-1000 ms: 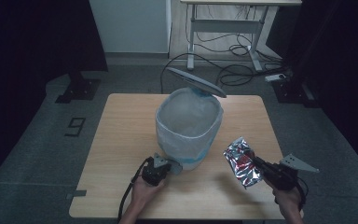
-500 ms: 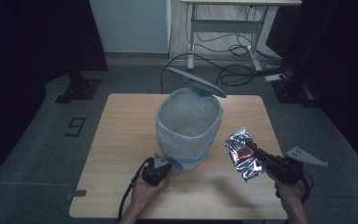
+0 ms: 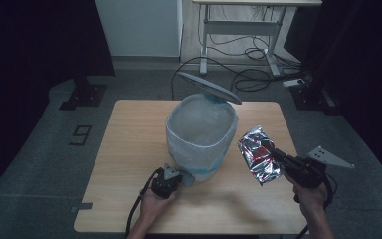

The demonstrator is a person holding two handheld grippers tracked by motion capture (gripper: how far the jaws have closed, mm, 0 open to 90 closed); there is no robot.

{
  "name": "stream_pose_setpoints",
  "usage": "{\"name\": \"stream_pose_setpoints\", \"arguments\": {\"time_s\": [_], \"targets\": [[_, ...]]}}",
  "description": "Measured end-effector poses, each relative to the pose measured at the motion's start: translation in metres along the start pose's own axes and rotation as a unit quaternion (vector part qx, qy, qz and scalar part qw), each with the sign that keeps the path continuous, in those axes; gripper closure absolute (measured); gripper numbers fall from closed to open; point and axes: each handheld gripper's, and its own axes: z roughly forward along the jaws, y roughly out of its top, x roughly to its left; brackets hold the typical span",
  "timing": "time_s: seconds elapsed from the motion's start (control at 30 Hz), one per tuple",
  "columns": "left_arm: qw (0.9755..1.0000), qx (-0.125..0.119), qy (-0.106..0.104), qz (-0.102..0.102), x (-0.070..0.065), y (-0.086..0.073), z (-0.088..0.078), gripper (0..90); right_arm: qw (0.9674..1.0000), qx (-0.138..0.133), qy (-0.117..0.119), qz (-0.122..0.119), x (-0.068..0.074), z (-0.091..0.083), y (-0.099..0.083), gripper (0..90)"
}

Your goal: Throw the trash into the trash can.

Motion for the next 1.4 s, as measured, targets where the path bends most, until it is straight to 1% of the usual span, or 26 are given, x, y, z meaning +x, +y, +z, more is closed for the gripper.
{"name": "stream_pose_setpoints", "arguments": {"time_s": [0.27,0.7,1.07,1.4], "targets": [[1.0,0.001,0.002,0.002,-0.001,0.0,0.0,90.0,1.0,-0.004,0.004,-0.001,0.003,0.002,0.006,89.8],[1.0,0.0,0.001,0.0,0.0,0.0,0.0,90.0,0.9999,-0.011,0.013,-0.003,0.009,0.006,0.019,89.8],[1.0,0.0,0.0,0.0,0.0,0.0,0.0,90.0,0.9996,-0.014,0.022,-0.012,0.016,0.011,0.032,89.8],[1.0,0.0,0.001,0.0,0.0,0.0,0.0,90.0,0.9992,-0.021,0.029,-0.017,0.023,0.013,0.043,89.8]]}}
